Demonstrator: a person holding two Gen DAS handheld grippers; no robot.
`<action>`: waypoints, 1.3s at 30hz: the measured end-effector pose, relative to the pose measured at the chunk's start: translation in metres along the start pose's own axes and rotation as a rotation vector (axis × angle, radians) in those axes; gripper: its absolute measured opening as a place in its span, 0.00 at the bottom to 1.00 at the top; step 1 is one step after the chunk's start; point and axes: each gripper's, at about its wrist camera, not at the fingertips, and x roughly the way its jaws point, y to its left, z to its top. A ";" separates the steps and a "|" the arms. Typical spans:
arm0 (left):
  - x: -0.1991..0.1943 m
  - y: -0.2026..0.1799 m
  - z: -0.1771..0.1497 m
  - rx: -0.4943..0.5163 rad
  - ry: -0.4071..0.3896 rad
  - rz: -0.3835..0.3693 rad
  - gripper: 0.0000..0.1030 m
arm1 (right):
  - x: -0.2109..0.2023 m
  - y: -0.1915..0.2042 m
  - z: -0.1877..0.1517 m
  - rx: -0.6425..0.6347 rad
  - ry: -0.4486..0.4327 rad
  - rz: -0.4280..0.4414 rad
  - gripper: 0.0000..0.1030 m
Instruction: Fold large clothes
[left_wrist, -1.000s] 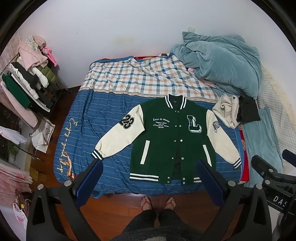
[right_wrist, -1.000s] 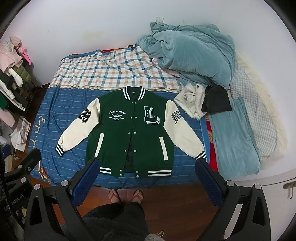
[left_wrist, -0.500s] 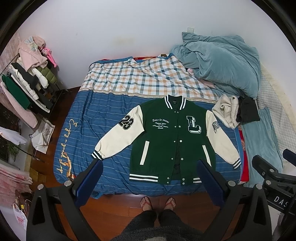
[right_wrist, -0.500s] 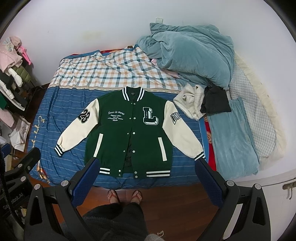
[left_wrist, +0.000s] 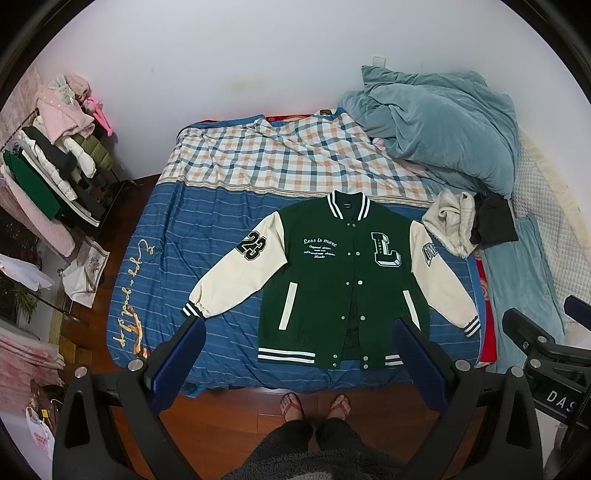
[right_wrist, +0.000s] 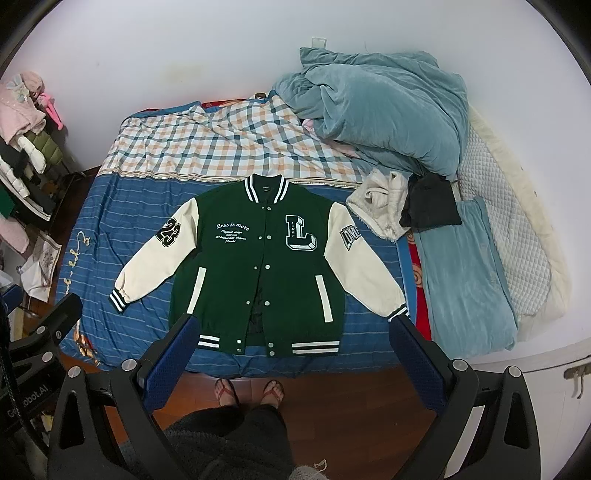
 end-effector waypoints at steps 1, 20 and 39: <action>0.000 0.000 0.000 0.000 -0.001 0.001 1.00 | 0.000 0.000 0.000 -0.001 0.000 0.000 1.00; 0.000 -0.004 0.003 0.001 -0.004 -0.003 1.00 | -0.001 -0.001 0.000 0.000 -0.002 0.001 1.00; 0.012 0.003 0.017 0.024 -0.026 -0.012 1.00 | 0.004 -0.005 0.012 0.041 0.007 0.021 1.00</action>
